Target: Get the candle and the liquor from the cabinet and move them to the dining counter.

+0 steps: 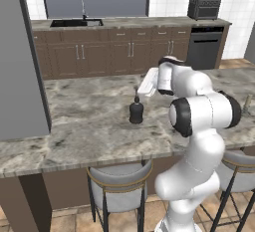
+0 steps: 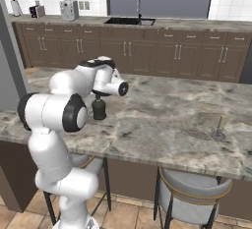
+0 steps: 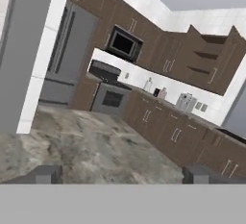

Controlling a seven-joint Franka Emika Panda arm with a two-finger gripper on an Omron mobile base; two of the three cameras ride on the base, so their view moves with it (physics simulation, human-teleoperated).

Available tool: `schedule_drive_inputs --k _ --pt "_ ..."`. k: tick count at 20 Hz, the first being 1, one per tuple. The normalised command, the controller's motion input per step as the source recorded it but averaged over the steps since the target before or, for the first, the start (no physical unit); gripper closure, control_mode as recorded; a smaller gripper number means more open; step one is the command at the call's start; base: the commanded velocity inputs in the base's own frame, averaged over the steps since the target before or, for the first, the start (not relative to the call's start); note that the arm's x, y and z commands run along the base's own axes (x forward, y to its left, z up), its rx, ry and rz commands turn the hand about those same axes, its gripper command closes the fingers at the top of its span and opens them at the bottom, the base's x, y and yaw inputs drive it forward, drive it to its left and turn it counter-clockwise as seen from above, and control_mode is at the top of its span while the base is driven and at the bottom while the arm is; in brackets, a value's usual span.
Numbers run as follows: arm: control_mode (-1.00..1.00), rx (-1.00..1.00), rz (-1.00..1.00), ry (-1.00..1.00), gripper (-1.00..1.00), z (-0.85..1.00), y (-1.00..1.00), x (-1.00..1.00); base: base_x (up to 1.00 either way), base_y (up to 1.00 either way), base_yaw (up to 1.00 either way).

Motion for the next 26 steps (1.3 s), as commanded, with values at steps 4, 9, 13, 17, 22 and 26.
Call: schedule_drive_inputs --k 4,9,13,17,22,26 --pt "-1.00 -0.01 -0.08 0.15 -1.00 0.79 -0.07 -0.39 0.00 0.00 0.00" --pt "-1.00 0.00 -0.10 0.19 -1.00 0.69 -0.11 -0.63 0.00 0.00 0.00" --pt "-1.00 0.00 -0.18 0.21 -1.00 0.56 -0.08 -0.88 0.00 0.00 0.00" --pt "-1.00 0.00 -0.20 0.18 -1.00 0.45 -0.16 -0.99 0.00 0.00 0.00" --pt "-1.00 0.00 -0.20 0.15 -1.00 0.41 -0.25 -1.00 0.00 0.00 0.00" --pt "-1.00 0.00 -0.21 0.13 -1.00 0.40 -0.30 -1.00 0.00 0.00 0.00"
